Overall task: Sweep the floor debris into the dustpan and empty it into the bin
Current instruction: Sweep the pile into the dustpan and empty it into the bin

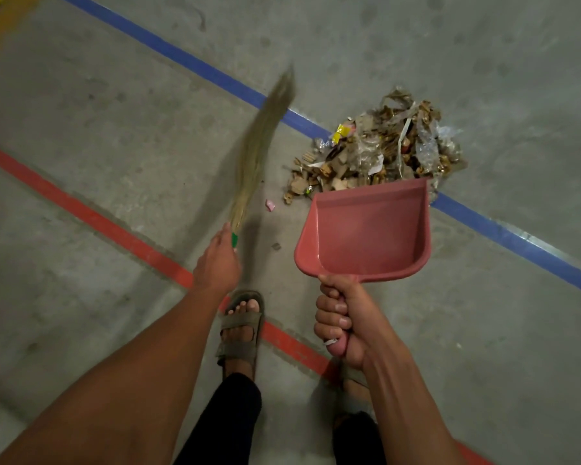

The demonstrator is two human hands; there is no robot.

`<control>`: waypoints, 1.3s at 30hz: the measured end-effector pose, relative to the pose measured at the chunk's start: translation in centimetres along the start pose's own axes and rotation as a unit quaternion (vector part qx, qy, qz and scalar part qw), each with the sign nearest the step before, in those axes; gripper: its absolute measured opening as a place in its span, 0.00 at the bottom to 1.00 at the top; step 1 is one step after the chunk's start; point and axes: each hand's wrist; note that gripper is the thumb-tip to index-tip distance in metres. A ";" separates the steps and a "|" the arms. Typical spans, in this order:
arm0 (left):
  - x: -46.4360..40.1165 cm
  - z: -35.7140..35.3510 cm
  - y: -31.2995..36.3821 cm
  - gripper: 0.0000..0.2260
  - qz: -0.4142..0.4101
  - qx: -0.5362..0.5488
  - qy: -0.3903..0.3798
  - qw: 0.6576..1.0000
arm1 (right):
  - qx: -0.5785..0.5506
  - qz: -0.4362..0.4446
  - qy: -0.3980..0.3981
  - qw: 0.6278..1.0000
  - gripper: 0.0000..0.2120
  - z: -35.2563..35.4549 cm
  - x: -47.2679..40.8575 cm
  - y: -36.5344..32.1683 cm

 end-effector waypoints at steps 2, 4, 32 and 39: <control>0.5 -0.9 0.4 0.31 0.020 -0.028 -0.081 0.996 | -0.002 -0.004 0.002 1.000 0.17 0.3 -0.1 0.3; 1.4 -2.1 1.3 0.31 -0.009 -0.029 -0.121 0.992 | -0.009 -0.010 0.005 1.000 0.17 0.9 -0.1 0.7; -3.9 0.7 6.8 0.30 -0.215 0.069 0.044 0.973 | -0.230 -0.078 -0.137 0.960 0.18 8.5 -11.0 8.6; -9.9 -2.6 8.7 0.28 -0.282 0.063 0.051 0.956 | -0.190 -0.065 -0.107 0.974 0.21 11.0 -18.4 8.5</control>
Point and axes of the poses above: each hand's wrist, its own x-axis away from the middle knuckle, its own z-axis out of the back of the hand, y = z × x
